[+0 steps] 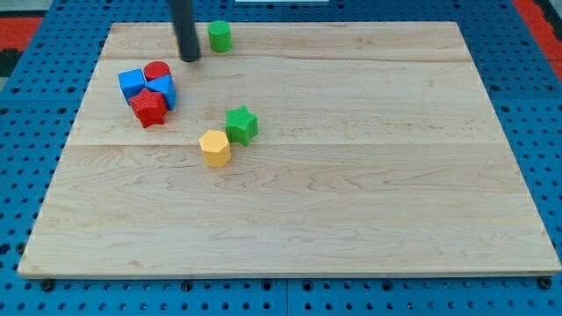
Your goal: Push the green circle to the bottom right of the yellow heart
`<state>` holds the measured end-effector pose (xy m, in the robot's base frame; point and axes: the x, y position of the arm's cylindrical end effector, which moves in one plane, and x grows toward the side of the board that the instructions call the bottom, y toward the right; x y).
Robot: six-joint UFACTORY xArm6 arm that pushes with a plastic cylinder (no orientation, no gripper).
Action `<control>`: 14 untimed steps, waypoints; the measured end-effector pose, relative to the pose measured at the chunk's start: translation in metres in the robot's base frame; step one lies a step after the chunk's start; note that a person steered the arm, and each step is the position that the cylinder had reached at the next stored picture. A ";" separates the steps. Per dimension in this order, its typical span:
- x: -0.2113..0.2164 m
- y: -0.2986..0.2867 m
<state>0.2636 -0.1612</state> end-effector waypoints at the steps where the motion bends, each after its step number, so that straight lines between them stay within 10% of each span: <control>1: 0.001 0.013; 3: -0.027 0.151; 5: -0.041 0.026; 10: -0.041 0.033; 12: 0.089 0.234; 13: 0.197 0.237; 14: 0.195 0.186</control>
<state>0.4586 0.0252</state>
